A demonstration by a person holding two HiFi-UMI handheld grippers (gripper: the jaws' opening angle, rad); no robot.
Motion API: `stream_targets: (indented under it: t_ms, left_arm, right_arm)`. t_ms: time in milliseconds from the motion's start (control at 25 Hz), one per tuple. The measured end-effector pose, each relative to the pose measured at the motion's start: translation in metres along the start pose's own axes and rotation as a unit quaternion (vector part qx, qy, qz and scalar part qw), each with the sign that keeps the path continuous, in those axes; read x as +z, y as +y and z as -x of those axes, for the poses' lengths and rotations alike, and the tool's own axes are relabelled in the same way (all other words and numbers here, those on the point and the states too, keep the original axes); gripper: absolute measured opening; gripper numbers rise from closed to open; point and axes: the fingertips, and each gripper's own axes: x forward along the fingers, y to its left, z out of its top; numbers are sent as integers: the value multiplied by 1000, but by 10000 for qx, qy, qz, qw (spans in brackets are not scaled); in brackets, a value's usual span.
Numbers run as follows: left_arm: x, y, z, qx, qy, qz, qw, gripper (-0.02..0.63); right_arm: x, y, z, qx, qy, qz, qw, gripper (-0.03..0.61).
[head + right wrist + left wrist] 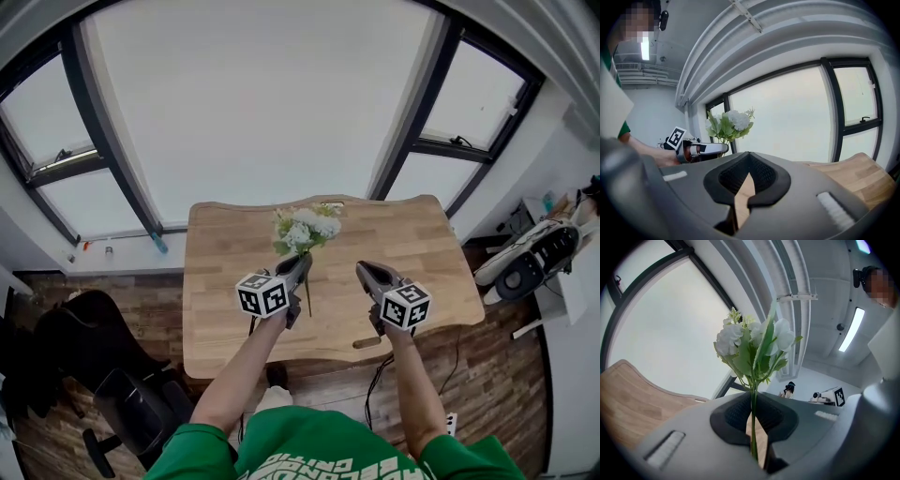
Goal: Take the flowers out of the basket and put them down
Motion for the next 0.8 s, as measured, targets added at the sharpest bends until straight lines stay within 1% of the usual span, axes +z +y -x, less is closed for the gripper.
stream_targets:
  t_ms: [160, 320, 560, 800]
  left_arm:
    - [3, 19, 1, 57, -96, 183, 9998, 35]
    - [3, 29, -2, 63, -106, 231, 9997, 35]
    - [3, 46, -17, 18, -54, 275, 9996, 35]
    - [0, 60, -42, -131, 164, 270, 9994, 35]
  right_arm:
    - [3, 6, -20, 92, 134, 122, 9998, 6]
    - [4, 4, -34, 111, 251, 278, 9992, 6]
    - [3, -14, -51, 67, 239, 172, 9995, 6]
    - [5, -47, -63, -169, 156, -25, 9997, 6]
